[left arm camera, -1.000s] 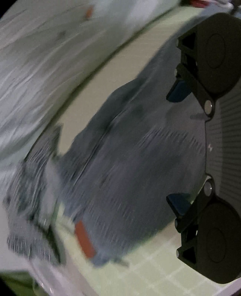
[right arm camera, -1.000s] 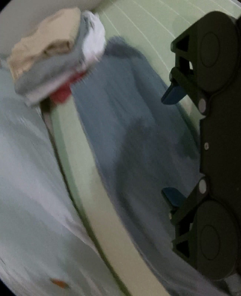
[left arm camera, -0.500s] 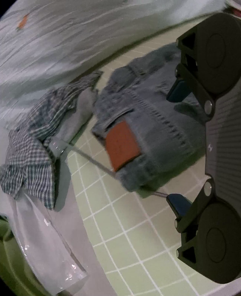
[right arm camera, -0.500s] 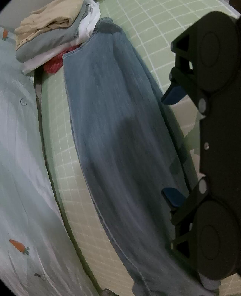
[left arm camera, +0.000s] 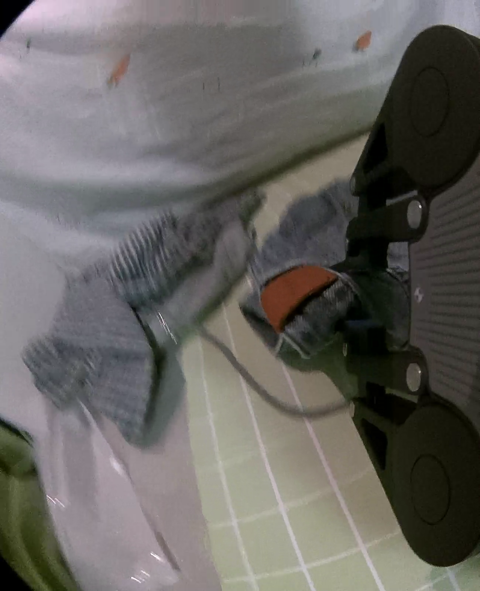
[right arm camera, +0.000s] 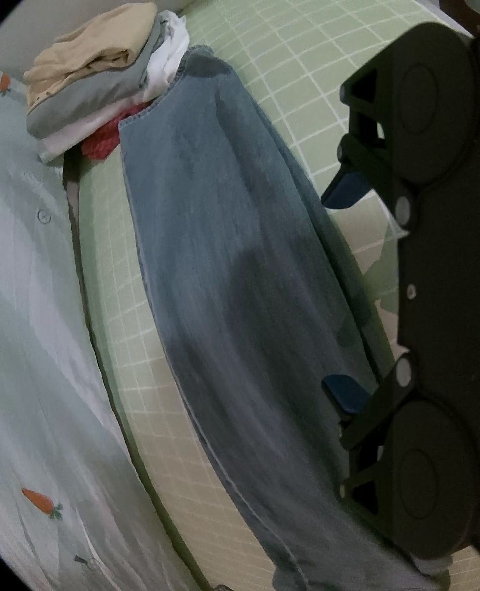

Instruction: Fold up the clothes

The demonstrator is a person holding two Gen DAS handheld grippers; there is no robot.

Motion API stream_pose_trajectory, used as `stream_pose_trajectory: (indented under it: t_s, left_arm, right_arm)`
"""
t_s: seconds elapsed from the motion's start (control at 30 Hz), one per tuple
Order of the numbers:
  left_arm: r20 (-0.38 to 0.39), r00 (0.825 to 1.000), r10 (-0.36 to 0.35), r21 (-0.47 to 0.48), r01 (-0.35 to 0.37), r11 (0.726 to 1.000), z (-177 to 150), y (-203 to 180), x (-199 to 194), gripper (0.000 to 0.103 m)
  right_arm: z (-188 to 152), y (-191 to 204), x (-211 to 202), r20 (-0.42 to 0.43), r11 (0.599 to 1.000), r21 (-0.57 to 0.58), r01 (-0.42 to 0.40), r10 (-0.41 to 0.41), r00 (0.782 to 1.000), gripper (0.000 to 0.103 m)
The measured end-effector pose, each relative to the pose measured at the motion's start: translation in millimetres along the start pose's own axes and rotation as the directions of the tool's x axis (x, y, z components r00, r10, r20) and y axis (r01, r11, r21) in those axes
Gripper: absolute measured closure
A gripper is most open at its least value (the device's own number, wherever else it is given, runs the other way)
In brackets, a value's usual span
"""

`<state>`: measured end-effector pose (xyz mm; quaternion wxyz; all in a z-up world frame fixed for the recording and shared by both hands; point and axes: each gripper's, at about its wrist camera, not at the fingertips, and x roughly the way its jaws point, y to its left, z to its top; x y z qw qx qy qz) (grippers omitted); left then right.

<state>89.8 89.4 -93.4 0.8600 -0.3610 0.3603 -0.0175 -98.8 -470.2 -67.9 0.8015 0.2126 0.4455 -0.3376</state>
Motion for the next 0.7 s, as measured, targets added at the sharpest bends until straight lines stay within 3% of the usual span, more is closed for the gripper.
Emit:
stream_pose_trajectory:
  t_s: [0.2,0.37,0.53,0.63,0.7]
  left_arm:
    - [0.033,0.993,-0.114,0.175,0.107,0.979,-15.6,-70.8,-23.7,0.084]
    - [0.002,0.98,-0.198,0.306,0.187,0.933,-50.8,-139.0,-29.1,0.084]
    - [-0.112,0.962,-0.251,0.371,0.275,0.887,-106.8,-198.3,-9.2,0.084]
    - [-0.215,0.947,-0.24,0.377,0.307,0.874,-149.9,-218.5,20.1,0.084]
    - [-0.28,0.943,-0.183,0.38,0.283,0.881,-179.0,-219.4,45.1,0.084]
  right_arm:
    - [-5.6,-23.6,11.0,-0.024,0.998,0.058,-0.023,0.025,0.999,0.006]
    - [-8.1,-54.2,20.2,-0.038,0.993,0.114,-0.039,0.043,0.998,0.006]
    - [-0.4,-88.0,28.2,-0.033,0.987,0.159,-0.035,0.041,0.999,0.006]
    - [6.6,-108.7,34.0,-0.027,0.982,0.186,-0.034,0.04,0.999,0.006]
    - [11.3,-122.5,37.9,-0.023,0.978,0.204,-0.034,0.04,0.999,0.006]
